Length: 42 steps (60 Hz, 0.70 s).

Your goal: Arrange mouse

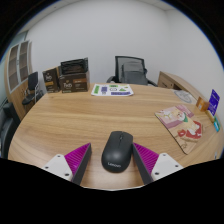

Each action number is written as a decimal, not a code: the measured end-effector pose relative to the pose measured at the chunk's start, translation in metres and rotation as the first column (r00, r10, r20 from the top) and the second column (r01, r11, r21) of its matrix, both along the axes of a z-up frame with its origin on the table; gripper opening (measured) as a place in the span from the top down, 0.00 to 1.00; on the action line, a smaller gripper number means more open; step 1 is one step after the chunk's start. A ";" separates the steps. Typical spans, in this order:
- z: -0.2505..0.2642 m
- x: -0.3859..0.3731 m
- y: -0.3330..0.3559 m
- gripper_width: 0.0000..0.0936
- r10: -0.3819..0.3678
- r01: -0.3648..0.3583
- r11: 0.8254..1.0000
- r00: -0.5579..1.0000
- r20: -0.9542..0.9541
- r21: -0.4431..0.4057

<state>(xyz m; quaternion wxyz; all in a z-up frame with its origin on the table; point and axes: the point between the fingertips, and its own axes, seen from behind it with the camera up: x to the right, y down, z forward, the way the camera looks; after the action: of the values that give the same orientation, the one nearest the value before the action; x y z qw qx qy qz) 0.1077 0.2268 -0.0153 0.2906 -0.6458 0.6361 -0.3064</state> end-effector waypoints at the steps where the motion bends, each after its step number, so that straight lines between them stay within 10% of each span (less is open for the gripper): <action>1: 0.000 0.001 0.001 0.09 0.001 -0.001 1.000 1.000 -0.001 0.002; 21: -0.002 0.017 0.003 0.45 0.004 -0.004 1.000 1.000 -0.006 0.012; 42: -0.002 0.016 0.004 0.60 0.034 -0.034 0.999 0.999 -0.023 -0.001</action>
<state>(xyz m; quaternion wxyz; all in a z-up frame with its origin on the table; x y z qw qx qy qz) 0.1235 0.2307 -0.0176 0.2882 -0.6603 0.6280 -0.2942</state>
